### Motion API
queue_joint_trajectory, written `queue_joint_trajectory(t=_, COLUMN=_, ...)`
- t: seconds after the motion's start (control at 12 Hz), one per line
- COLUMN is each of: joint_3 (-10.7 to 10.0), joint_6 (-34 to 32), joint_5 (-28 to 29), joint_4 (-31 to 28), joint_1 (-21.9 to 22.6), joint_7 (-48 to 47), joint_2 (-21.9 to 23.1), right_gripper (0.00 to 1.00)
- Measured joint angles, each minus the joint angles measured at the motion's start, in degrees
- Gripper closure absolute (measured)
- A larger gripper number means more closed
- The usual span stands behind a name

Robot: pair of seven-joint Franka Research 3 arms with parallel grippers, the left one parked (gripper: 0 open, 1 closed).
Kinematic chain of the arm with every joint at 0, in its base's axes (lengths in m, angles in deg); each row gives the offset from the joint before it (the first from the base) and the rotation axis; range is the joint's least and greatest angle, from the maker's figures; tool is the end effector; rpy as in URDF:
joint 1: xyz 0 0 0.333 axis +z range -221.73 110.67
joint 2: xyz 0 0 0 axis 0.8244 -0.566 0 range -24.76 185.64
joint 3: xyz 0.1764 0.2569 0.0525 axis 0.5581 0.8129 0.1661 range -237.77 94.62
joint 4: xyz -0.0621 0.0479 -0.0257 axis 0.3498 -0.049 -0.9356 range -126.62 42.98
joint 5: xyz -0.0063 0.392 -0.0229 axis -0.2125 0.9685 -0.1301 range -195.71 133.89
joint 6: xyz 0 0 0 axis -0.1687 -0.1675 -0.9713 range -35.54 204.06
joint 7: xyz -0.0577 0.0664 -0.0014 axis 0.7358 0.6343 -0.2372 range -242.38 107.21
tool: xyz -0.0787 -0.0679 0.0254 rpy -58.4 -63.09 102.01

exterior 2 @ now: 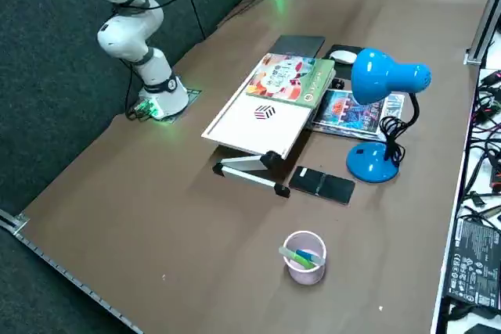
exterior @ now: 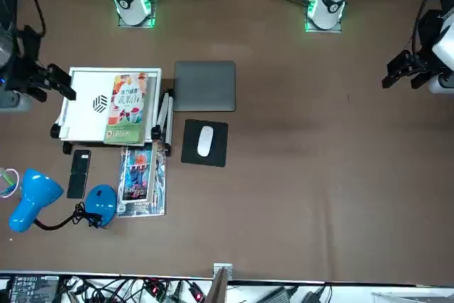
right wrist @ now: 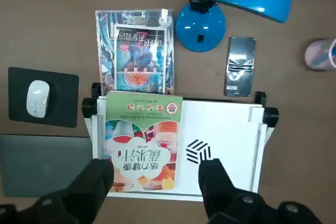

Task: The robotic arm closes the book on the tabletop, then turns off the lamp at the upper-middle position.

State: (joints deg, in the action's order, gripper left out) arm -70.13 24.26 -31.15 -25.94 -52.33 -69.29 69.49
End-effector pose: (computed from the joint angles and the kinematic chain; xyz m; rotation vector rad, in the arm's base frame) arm 0.6026 0.0468 0.6236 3.1394 0.0793 -0.0429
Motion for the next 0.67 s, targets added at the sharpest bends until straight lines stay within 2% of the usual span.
queue_joint_trajectory(t=0.17, joint_3=-0.03, joint_6=0.04, joint_5=0.14, joint_4=-1.35, joint_1=-1.00, joint_7=0.10, joint_2=3.11, right_gripper=0.00)
queue_joint_trajectory(t=0.67, joint_3=0.10, joint_6=-0.20, joint_5=0.13, joint_4=-4.36, joint_1=-1.67, joint_7=-0.08, joint_2=7.70, right_gripper=0.00)
